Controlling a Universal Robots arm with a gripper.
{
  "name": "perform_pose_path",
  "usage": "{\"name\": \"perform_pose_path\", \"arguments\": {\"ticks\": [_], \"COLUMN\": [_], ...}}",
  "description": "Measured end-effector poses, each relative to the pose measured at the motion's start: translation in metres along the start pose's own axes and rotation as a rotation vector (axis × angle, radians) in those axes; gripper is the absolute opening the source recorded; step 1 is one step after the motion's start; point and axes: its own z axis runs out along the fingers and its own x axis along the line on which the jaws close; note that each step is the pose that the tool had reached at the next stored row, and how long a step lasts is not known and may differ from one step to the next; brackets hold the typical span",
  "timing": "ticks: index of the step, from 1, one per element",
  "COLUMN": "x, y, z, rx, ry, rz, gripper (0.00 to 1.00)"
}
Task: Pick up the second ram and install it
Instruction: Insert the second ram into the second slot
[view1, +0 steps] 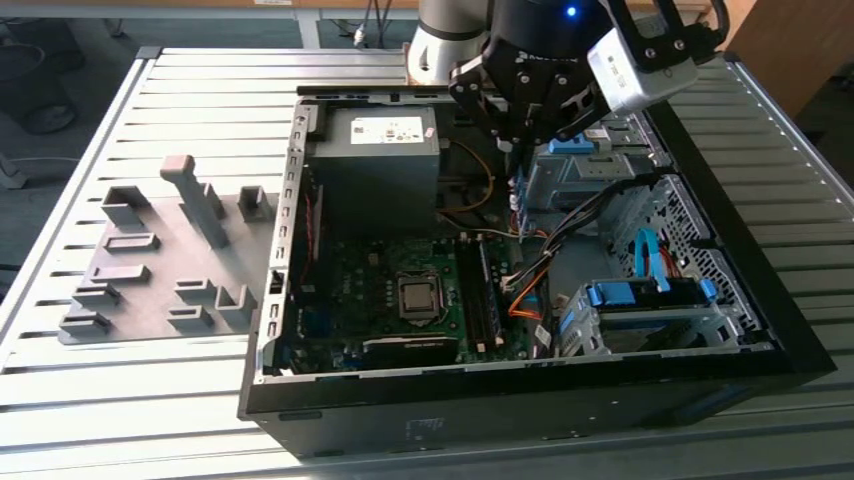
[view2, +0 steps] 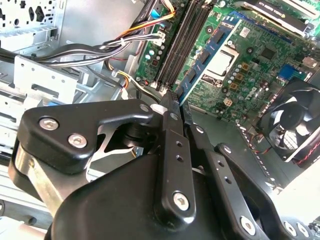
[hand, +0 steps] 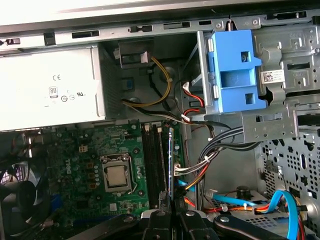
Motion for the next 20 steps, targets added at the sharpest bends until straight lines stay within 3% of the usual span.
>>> {"name": "perform_pose_path", "arguments": {"ticks": [6, 12, 20], "x": [0.0000, 0.0008, 0.0011], "y": [0.0000, 0.0000, -0.0001], "z": [0.0012, 0.0050, 0.0136], "rx": [0.0001, 0.0010, 0.0010], "ry": [0.0000, 0.0000, 0.0000], "rz": [0.004, 0.038, 0.038], "gripper": [0.14, 0.14, 0.14]}}
